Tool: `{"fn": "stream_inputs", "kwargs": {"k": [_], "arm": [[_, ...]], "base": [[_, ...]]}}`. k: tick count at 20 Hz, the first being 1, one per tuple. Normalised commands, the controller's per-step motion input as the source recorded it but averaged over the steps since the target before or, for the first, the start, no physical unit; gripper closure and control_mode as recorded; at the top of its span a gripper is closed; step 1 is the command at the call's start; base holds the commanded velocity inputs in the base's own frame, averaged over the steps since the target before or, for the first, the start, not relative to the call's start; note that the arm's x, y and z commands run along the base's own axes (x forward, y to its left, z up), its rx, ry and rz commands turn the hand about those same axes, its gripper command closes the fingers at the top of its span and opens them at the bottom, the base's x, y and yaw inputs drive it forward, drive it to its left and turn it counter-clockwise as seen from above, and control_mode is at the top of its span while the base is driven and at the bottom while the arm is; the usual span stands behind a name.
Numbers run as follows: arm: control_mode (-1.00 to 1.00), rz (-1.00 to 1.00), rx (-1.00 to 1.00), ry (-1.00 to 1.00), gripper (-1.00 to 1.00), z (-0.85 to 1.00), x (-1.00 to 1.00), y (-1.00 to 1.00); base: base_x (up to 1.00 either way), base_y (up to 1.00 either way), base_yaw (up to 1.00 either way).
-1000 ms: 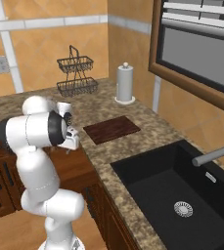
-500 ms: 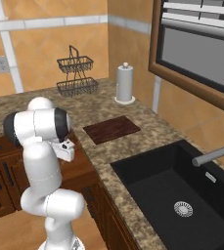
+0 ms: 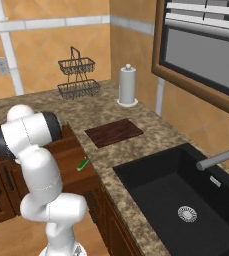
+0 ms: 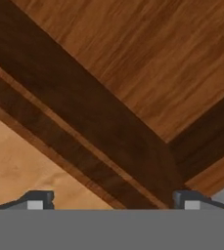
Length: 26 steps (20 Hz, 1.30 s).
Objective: Pick up the knife from the drawer and place it on the cutting board. Then place the meat from the plate to the cutting board.
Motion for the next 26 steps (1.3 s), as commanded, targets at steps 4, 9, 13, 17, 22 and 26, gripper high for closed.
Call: {"fn": "stream_inputs", "kwargs": {"k": [4, 9, 13, 17, 22, 26], "arm": [[-1.00, -0.05, -0.03, -0.12, -1.00, 0.15, -0.20, 0.06], [-1.00, -0.02, -0.03, -0.24, -1.00, 0.72, 0.49, -0.91], [-1.00, 0.00, -0.21, -0.03, -1.00, -0.21, 0.92, -0.33], [-1.00, 0.00, -0.35, -0.06, -1.00, -0.44, 0.85, -0.18], [-1.00, -0.02, -0.12, -0.04, -1.00, 0.00, 0.62, -0.16], [-1.00, -0.09, 0.00, 0.01, -1.00, -0.02, 0.50, -0.21]], "base": [[0.00, 0.00, 0.00], [0.00, 0.00, 0.00], [0.00, 0.00, 0.00], [0.00, 0.00, 0.00], [0.00, 0.00, 0.00], [0.00, 0.00, 0.00]]}}
